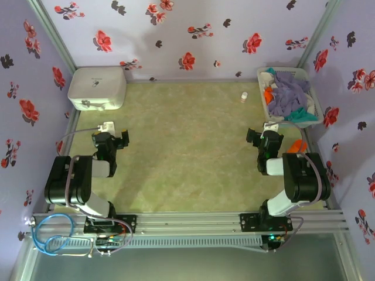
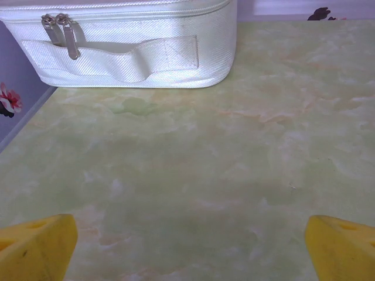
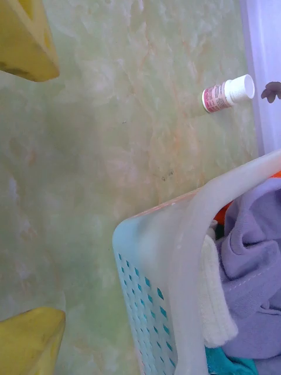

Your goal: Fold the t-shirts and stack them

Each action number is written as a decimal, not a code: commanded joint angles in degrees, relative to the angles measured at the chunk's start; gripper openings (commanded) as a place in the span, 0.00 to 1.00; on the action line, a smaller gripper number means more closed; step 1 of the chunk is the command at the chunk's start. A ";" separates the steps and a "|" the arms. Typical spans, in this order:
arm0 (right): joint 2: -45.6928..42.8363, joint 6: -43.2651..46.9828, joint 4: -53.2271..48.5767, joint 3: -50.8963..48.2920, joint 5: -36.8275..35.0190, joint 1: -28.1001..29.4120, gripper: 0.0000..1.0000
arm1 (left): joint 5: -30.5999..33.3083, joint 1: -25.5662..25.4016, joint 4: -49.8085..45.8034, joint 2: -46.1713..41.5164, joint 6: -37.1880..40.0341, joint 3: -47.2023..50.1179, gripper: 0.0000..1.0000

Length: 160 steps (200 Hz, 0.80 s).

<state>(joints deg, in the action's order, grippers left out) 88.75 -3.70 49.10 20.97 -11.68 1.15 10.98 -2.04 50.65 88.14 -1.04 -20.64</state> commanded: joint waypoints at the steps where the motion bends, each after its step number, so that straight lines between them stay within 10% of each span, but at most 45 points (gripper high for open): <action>1: 0.63 -1.57 1.90 1.10 -1.41 0.43 0.99 | 1.32 -0.42 2.44 0.55 1.21 -0.97 1.00; 160: 0.58 -1.66 1.79 1.22 -1.39 0.43 0.99 | 6.77 0.53 3.06 0.46 -2.65 -0.71 1.00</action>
<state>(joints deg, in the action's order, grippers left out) 88.75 -4.56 49.15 20.97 -11.86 1.15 16.12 -1.87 51.86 88.14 -2.85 -20.64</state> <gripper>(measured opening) 0.993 0.998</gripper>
